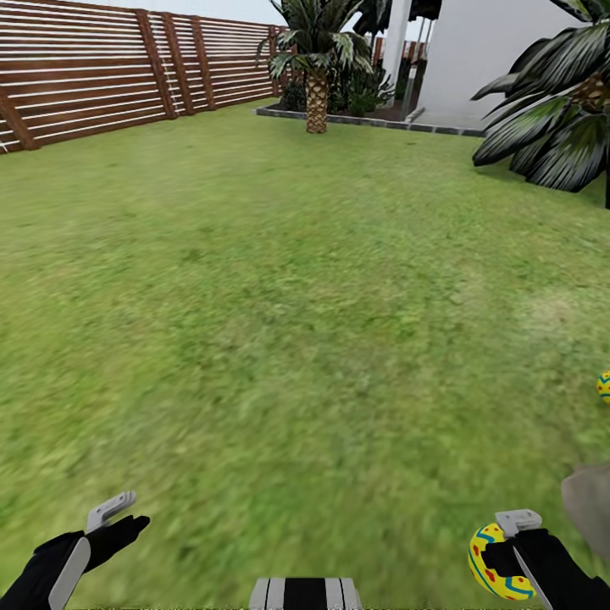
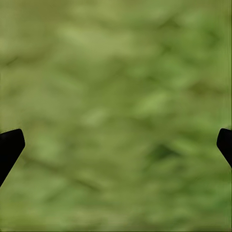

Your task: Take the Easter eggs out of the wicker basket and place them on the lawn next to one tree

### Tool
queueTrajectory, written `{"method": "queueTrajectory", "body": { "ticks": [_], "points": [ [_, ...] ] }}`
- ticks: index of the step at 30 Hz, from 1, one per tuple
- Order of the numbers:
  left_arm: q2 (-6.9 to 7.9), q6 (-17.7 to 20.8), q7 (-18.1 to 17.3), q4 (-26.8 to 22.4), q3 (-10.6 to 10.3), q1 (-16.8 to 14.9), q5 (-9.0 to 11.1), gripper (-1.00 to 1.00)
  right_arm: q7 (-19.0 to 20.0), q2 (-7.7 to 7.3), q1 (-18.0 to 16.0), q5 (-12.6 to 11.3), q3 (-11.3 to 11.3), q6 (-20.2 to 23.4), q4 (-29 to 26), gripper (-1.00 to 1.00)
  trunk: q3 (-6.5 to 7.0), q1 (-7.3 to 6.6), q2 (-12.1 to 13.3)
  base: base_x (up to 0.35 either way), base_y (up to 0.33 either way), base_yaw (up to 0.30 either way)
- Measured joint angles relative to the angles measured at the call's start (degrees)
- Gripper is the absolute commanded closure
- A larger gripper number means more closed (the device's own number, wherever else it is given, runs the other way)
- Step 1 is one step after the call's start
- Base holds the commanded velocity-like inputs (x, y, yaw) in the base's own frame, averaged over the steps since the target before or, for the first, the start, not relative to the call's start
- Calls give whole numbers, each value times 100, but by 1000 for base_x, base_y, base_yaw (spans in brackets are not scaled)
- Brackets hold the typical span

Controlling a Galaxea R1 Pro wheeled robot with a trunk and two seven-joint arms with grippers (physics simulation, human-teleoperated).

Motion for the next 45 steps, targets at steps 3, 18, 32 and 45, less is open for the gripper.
{"method": "queueTrajectory", "body": {
  "ticks": [3, 18, 32, 45],
  "points": [
    [0, 0, 0, 0, 0, 0, 0, -100, 0, 0, 0, 0, 1, 0, 0, 100, -67, 8, -4, 0, 0, 0],
    [0, 6, 0, 1, 0, 0, 0, -100, 0, 4, 0, 42, 1, -8, 0, 100, -399, 46, -24, 0, 0, 0],
    [-7, 8, 0, 2, 0, 0, 0, -100, 0, 8, 2, 44, 0, -1, 0, 100, -709, 82, -43, 0, 0, 0],
    [-9, 1, 0, 3, -3, 0, 0, -100, 0, 9, 0, 44, 1, -8, 0, 100, -821, 95, -50, 0, 0, 0]
  ]
}}
